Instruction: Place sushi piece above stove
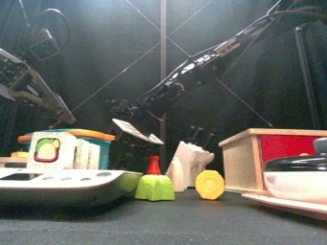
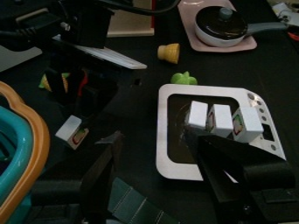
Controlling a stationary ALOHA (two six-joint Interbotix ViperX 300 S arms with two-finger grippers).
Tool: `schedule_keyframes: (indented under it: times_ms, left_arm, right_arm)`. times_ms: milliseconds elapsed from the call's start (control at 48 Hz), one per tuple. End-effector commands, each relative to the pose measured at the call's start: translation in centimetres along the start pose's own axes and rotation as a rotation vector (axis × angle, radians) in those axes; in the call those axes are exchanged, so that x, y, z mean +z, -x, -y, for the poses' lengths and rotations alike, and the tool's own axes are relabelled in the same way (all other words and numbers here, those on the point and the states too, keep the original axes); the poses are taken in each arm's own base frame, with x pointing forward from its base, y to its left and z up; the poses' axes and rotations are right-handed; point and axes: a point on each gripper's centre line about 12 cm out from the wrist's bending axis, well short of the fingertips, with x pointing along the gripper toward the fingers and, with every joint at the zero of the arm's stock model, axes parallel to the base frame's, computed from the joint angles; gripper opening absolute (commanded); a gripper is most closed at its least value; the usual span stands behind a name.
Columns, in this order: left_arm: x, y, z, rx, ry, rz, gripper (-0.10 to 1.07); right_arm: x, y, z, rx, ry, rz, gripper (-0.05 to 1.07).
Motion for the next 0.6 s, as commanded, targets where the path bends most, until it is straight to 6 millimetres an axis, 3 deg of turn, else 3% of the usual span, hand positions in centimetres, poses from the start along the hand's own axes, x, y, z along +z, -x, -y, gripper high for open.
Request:
schedule_keyframes:
  times_ms: [0, 292, 583]
  left_arm:
    - [0.6, -0.1, 0.0, 0.0, 0.003, 0.015, 0.93]
    - [0.6, -0.1, 0.0, 0.0, 0.001, 0.015, 0.93]
    - [0.6, -0.1, 0.0, 0.0, 0.004, 0.015, 0.93]
  right_arm:
    - [1.9, 1.4, -0.3, 0.016, -0.003, 0.05, 0.92]
    - [2.0, 1.7, -0.3, 0.0, 0.005, 0.043, 0.93]
    - [4.0, 3.4, -1.6, -0.001, 0.032, 0.089, 0.93]
